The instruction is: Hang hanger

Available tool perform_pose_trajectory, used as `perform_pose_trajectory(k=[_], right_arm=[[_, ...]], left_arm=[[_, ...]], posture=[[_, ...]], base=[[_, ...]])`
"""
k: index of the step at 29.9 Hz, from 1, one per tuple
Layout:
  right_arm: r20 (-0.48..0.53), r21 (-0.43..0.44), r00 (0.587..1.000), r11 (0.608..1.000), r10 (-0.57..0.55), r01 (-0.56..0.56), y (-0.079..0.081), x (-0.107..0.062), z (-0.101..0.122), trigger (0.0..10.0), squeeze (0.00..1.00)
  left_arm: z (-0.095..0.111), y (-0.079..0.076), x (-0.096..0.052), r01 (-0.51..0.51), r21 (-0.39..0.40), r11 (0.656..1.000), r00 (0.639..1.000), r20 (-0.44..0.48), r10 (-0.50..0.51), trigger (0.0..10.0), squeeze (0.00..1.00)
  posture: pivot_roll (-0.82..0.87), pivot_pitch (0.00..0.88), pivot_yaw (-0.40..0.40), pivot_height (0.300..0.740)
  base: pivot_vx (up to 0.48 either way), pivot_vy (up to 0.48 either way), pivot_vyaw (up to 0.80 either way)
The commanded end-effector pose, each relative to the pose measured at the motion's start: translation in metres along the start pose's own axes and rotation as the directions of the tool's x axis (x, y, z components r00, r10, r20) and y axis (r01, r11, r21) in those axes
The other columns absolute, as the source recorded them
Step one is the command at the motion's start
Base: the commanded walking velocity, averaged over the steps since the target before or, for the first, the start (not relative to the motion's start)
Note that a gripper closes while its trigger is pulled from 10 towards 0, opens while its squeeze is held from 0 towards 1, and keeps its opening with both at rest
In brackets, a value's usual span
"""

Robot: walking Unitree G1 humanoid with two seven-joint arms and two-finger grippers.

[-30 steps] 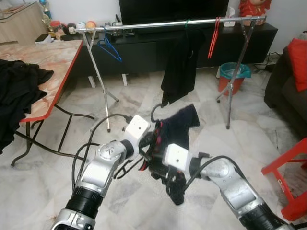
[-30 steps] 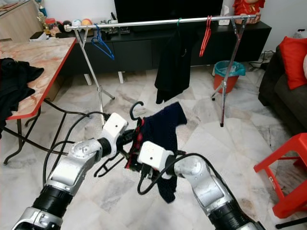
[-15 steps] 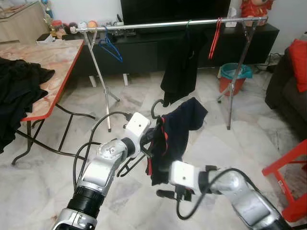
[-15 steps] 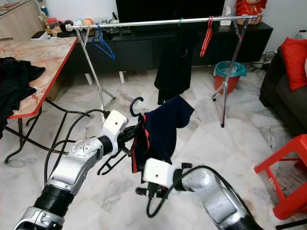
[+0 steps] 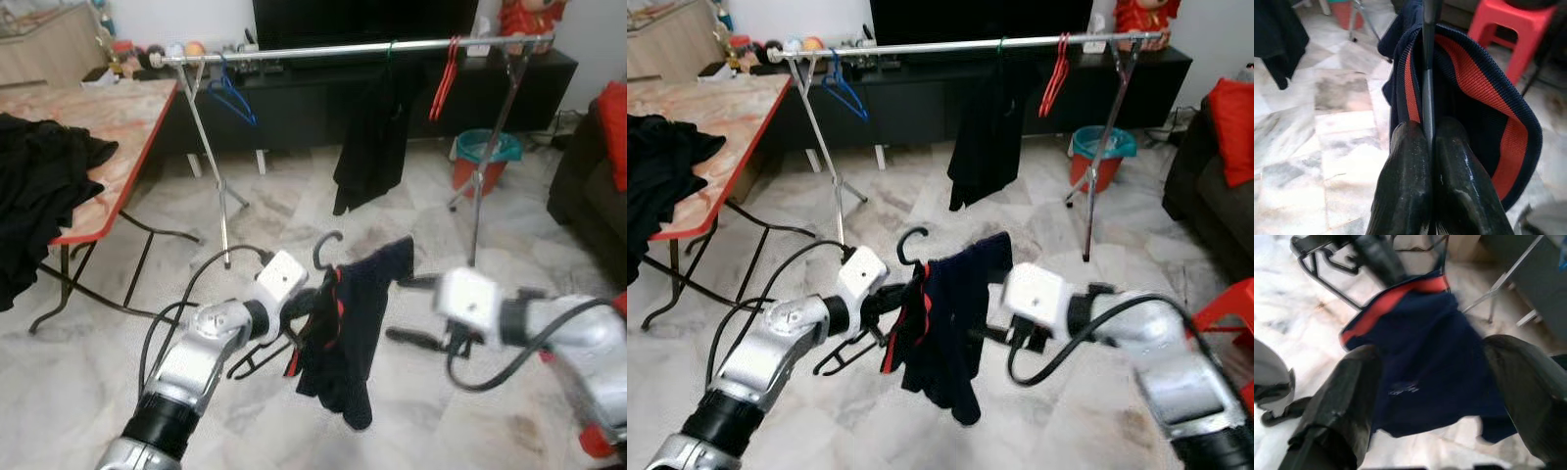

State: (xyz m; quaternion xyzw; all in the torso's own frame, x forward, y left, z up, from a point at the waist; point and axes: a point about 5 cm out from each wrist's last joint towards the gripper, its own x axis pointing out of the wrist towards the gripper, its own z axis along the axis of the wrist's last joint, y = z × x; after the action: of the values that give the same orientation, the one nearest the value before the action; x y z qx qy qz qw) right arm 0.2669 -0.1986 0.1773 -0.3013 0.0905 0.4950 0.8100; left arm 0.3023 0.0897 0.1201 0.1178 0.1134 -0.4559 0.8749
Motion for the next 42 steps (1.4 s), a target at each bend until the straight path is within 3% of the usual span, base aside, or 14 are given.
perform_pose_trajectory(k=[1,6,10,13,16,18,23,27,29,34,42], right_arm=[[0.049,0.009,0.998,0.999,0.044,-0.044,-0.004,-0.005,0.002,10.0,0.0],[0.017,0.041,0.991,0.99,0.132,-0.132,-0.001,-0.006,-0.014,10.0,0.0],[0.067,0.064,0.965,0.964,0.253,-0.257,0.011,-0.008,-0.02,10.0,0.0],[0.057,0.062,0.959,0.958,0.277,-0.28,0.01,-0.01,-0.027,10.0,0.0],[0.054,0.046,0.971,0.971,0.232,-0.235,0.001,-0.009,-0.032,10.0,0.0],[0.062,-0.005,0.989,0.991,0.135,-0.135,-0.013,-0.004,-0.03,10.0,0.0],[0.206,-0.057,0.979,0.998,0.006,0.006,-0.034,0.004,-0.006,10.0,0.0],[0.235,-0.08,0.969,0.995,0.081,-0.064,-0.03,0.008,-0.003,10.0,0.0],[0.188,-0.091,0.966,0.982,0.179,-0.165,-0.02,0.01,-0.013,10.0,0.0],[0.172,-0.081,0.952,0.967,0.254,-0.243,-0.016,0.012,-0.018,10.0,0.0],[0.111,-0.134,0.961,0.962,0.252,-0.236,-0.025,0.018,-0.023,10.0,0.0]], left_arm=[[0.006,-0.004,-0.005,0.078,0.035,0.996,0.997,0.005,-0.078,10.0,0.0],[0.001,-0.006,-0.009,0.135,0.059,0.989,0.99,-0.035,-0.133,10.0,0.0],[0.007,-0.011,-0.012,0.185,0.064,0.981,0.983,-0.025,-0.183,10.0,0.0],[0.009,-0.014,-0.013,0.212,0.074,0.975,0.977,-0.024,-0.21,10.0,0.0],[0.013,-0.018,-0.015,0.241,0.084,0.967,0.97,-0.018,-0.24,10.0,0.0],[0.016,-0.021,-0.015,0.258,0.089,0.962,0.966,-0.014,-0.258,10.0,0.0],[0.023,-0.026,-0.018,0.294,0.103,0.95,0.955,-0.009,-0.295,10.0,0.0],[0.026,-0.029,-0.02,0.321,0.11,0.941,0.947,-0.01,-0.322,10.0,0.0],[0.026,-0.03,-0.02,0.324,0.108,0.94,0.946,-0.011,-0.325,10.0,0.0],[0.028,-0.03,-0.023,0.343,0.106,0.933,0.939,-0.026,-0.342,10.0,0.0],[0.027,-0.032,-0.025,0.354,0.111,0.929,0.935,-0.042,-0.351,10.0,0.0]], posture=[[0.02,0.0,0.067,0.74],[0.03,0.0,0.062,0.74],[0.04,0.0,0.05,0.74],[0.04,0.0,0.048,0.74],[0.05,0.0,0.043,0.74],[0.05,0.0,0.036,0.74],[0.05,0.0,0.039,0.74],[0.06,0.0,0.036,0.74],[0.06,0.0,0.034,0.74],[0.07,0.0,0.032,0.74],[0.08,0.0,0.028,0.74]], base=[[0.0,0.0,0.0],[0.0,0.0,0.0],[0.0,0.0,0.0],[0.0,0.0,0.0],[0.0,0.0,0.0],[0.0,0.0,0.0],[0.0,0.0,0.0],[0.0,0.0,0.0],[0.0,0.0,0.0],[0.0,0.0,0.0],[0.0,0.0,0.0]])
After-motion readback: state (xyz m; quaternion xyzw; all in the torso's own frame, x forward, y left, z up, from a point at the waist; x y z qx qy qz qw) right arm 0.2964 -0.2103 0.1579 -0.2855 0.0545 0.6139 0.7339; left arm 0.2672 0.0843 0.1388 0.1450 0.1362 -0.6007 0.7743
